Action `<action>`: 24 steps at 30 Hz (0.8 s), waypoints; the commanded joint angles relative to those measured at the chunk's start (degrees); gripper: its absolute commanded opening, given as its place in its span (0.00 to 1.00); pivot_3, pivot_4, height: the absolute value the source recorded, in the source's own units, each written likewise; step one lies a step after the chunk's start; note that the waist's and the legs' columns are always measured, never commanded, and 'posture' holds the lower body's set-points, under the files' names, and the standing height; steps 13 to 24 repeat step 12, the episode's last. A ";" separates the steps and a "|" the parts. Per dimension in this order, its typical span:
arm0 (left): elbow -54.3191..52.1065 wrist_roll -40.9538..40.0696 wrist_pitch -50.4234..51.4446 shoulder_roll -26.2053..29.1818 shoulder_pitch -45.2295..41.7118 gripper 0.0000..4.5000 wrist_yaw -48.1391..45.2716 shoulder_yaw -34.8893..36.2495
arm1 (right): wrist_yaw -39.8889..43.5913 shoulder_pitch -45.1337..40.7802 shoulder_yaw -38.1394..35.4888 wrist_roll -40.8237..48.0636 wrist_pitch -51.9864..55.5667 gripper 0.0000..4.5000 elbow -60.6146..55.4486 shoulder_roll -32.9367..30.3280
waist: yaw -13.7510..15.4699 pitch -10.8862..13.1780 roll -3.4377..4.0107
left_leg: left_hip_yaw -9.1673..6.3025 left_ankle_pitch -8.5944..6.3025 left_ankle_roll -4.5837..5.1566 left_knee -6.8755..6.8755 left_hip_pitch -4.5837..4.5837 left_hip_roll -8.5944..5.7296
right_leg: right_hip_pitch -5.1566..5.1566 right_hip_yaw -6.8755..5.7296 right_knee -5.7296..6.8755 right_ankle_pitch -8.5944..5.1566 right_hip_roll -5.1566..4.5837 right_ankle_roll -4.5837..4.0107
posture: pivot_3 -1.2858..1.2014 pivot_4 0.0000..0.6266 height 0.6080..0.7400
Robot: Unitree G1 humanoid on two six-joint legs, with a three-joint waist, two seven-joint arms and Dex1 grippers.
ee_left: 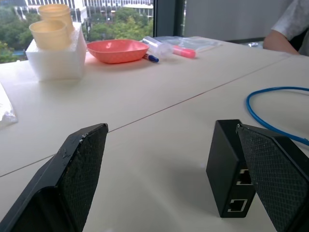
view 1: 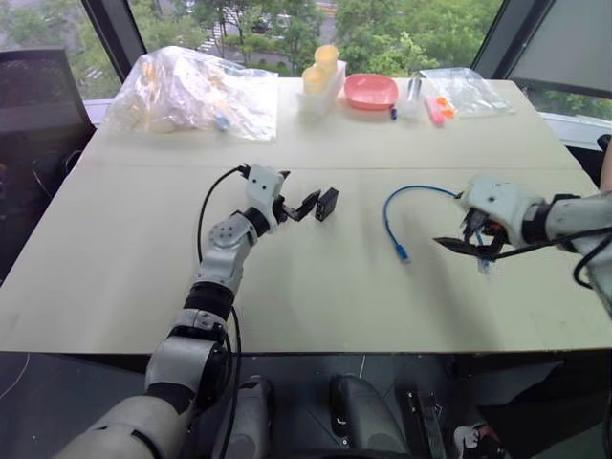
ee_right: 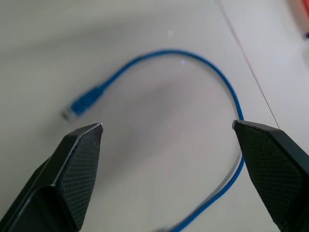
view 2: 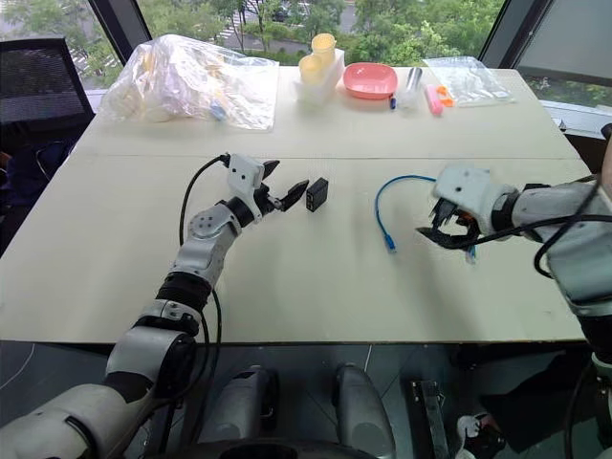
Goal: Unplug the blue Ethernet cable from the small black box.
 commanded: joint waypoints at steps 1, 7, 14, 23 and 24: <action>-9.55 -2.52 4.18 2.46 2.05 1.00 -0.50 1.31 | -5.42 -1.24 -10.46 8.28 11.66 1.00 -5.92 6.74 | -0.19 0.00 -0.02 | 0.01 0.00 0.00 0.01 0.00 0.01 | 0.00 0.00 0.00 -0.01 0.01 -0.05 | 0.52 0.24 1.00; -39.42 -13.78 28.54 13.70 13.32 1.00 -6.52 2.51 | -15.91 0.95 -26.56 28.63 27.18 1.00 -19.60 29.58 | -1.09 -0.02 0.01 | -0.14 0.00 0.01 -0.03 0.05 0.13 | -0.02 -0.05 0.24 0.08 0.12 0.03 | 0.52 0.24 1.00; -53.04 -23.19 43.85 22.49 20.04 1.00 -7.22 7.62 | -20.36 13.86 -22.27 28.09 24.06 1.00 -24.91 34.11 | -0.80 -0.04 0.05 | -0.28 0.00 0.00 -0.03 0.08 0.15 | 0.04 -0.19 0.34 -0.03 0.01 -0.12 | 0.52 0.24 1.00; -53.04 -23.19 43.85 22.49 20.04 1.00 -7.22 7.62 | -20.36 13.86 -22.27 28.09 24.06 1.00 -24.91 34.11 | -0.80 -0.04 0.05 | -0.28 0.00 0.00 -0.03 0.08 0.15 | 0.04 -0.19 0.34 -0.03 0.01 -0.12 | 0.52 0.24 1.00; -53.04 -23.19 43.85 22.49 20.04 1.00 -7.22 7.62 | -20.36 13.86 -22.27 28.09 24.06 1.00 -24.91 34.11 | -0.80 -0.04 0.05 | -0.28 0.00 0.00 -0.03 0.08 0.15 | 0.04 -0.19 0.34 -0.03 0.01 -0.12 | 0.52 0.24 1.00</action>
